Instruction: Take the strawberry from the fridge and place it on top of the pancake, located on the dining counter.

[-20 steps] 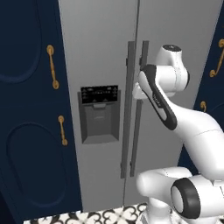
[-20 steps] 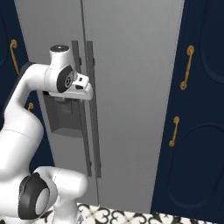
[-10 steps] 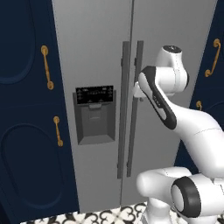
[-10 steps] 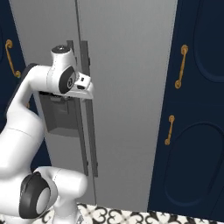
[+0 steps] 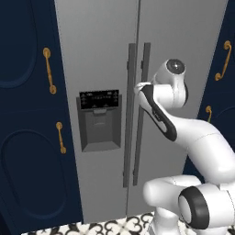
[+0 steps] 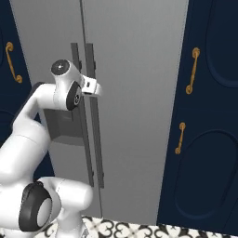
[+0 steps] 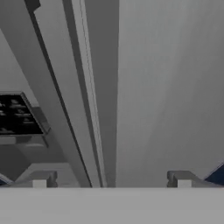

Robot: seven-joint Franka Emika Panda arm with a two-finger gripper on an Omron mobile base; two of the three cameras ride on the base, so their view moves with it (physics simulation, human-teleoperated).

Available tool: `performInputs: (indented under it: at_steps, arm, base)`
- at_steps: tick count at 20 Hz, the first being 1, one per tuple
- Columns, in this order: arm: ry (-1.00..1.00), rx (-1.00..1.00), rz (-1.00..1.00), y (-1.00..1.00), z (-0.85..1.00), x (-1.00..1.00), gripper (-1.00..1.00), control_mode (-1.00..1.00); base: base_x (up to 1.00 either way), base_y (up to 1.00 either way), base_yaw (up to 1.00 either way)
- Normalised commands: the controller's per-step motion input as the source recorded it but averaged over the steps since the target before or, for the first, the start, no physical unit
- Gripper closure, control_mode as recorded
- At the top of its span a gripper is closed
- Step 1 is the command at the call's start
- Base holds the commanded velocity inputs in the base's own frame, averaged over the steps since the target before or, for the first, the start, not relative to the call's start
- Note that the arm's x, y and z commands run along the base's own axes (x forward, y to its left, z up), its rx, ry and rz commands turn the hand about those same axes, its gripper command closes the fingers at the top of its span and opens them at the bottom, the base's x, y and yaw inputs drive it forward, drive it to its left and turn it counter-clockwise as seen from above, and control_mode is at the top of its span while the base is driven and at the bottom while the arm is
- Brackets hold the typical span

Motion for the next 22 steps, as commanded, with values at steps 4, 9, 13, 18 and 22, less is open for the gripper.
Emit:
performInputs:
  at_steps: [4,9,13,18,22]
  arm:
    - [-0.13,-0.01,0.08,0.00,0.28,0.41,-1.00,-1.00]
    - [-0.07,-0.02,0.07,0.00,0.02,0.51,-1.00,-1.00]
    - [0.00,-0.03,0.00,-0.03,0.00,0.69,-1.00,-1.00]
    - [-0.06,-0.04,0.00,0.00,0.00,0.60,-1.00,-1.00]
    - [-0.15,-0.01,0.00,-0.08,-0.01,0.38,-1.00,-1.00]
  base:
    - [0.00,0.00,0.00]
    - [0.00,0.00,0.00]
    - [0.00,0.00,0.00]
    - [0.00,0.00,0.00]
    - [0.00,0.00,0.00]
